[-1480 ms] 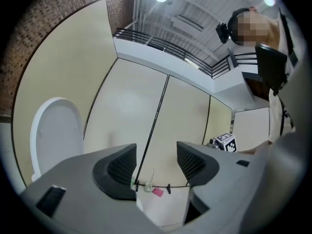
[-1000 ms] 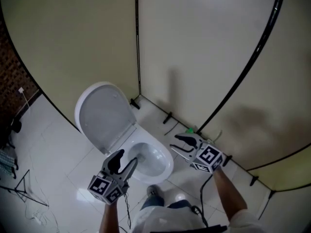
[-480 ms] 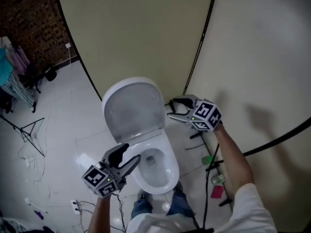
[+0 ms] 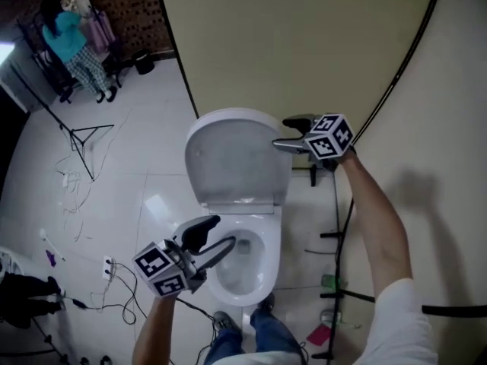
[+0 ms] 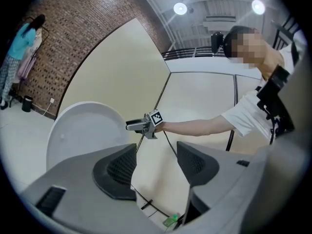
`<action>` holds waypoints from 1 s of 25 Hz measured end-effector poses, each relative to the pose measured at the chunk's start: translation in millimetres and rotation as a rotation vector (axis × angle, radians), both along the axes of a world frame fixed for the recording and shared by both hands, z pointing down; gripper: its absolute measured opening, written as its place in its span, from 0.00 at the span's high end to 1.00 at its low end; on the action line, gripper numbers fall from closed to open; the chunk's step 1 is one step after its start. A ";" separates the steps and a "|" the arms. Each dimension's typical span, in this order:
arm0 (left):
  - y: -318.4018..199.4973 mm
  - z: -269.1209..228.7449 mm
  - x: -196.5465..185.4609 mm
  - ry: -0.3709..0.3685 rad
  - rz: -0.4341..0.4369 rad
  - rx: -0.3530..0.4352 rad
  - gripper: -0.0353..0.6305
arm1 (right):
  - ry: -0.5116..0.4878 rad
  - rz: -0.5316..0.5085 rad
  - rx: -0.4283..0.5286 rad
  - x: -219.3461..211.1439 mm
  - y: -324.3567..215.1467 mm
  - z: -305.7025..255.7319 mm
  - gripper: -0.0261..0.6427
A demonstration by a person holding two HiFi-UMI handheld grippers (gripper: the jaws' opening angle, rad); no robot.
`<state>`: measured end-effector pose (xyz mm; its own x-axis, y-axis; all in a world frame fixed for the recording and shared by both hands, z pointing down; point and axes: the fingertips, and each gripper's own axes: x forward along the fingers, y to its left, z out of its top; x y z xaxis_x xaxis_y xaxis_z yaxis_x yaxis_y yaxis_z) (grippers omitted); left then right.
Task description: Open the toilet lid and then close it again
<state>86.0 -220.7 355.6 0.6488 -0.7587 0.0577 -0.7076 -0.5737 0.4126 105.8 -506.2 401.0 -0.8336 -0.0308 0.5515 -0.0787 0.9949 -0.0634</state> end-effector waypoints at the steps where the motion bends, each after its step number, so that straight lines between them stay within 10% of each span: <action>1: -0.4 1.9 1.0 0.003 -0.005 -0.004 0.56 | 0.010 -0.020 -0.012 -5.5 -3.1 4.4 0.49; 11: 35.9 22.0 -19.2 -0.112 -0.067 -0.012 0.56 | 0.052 -0.155 0.035 -3.5 14.3 9.7 0.66; 25: 222.6 70.6 -24.8 -0.149 -0.090 -0.035 0.56 | 0.171 -0.160 0.705 94.0 319.1 104.0 0.66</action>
